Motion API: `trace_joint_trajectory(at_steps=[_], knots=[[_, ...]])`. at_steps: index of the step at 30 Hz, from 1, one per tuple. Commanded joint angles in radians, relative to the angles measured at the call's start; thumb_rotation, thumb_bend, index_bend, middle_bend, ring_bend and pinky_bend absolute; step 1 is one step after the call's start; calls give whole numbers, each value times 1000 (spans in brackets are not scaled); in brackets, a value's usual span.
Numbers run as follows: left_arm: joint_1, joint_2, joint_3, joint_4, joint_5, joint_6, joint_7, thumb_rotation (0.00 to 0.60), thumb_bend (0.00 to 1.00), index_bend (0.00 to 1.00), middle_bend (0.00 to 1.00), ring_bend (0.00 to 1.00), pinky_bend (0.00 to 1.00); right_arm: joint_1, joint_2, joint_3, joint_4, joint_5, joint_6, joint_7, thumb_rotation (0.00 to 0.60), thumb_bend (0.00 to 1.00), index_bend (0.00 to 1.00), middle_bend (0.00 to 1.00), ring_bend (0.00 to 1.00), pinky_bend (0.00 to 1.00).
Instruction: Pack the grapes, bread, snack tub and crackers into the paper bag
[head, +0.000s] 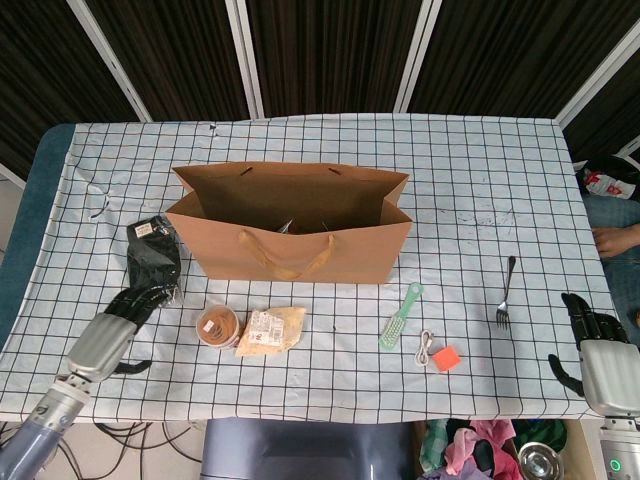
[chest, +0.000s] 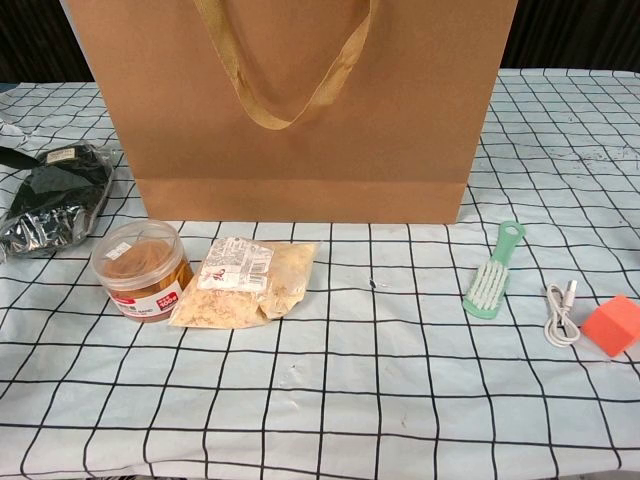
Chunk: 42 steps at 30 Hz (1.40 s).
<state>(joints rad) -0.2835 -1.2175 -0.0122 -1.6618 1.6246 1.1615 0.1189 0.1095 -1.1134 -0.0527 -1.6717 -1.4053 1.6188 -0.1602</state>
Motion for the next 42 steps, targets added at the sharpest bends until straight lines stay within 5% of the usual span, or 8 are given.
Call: trace_joint_trajectory(at_steps=[1,13,38,42], knots=[[-78,-114,-32,1,-37,-89,91,600,23,63,44,0,62,-10,2,18,21,7,-15,34,600,246,10,75,200,194],[-180,-259,-85,24,-179,-201,273,600,86,58,77,0,84,-25,15,32,11,-10,-52,50,600,247,10,77,207,194],[-230,-272,-50,63,-251,-212,334,600,224,170,234,130,218,-44,13,65,8,-25,-80,49,600,246,12,88,212,194],[-232,-272,-46,68,-259,-197,344,600,281,213,305,221,320,-48,12,70,8,-29,-80,50,600,247,12,88,212,194]])
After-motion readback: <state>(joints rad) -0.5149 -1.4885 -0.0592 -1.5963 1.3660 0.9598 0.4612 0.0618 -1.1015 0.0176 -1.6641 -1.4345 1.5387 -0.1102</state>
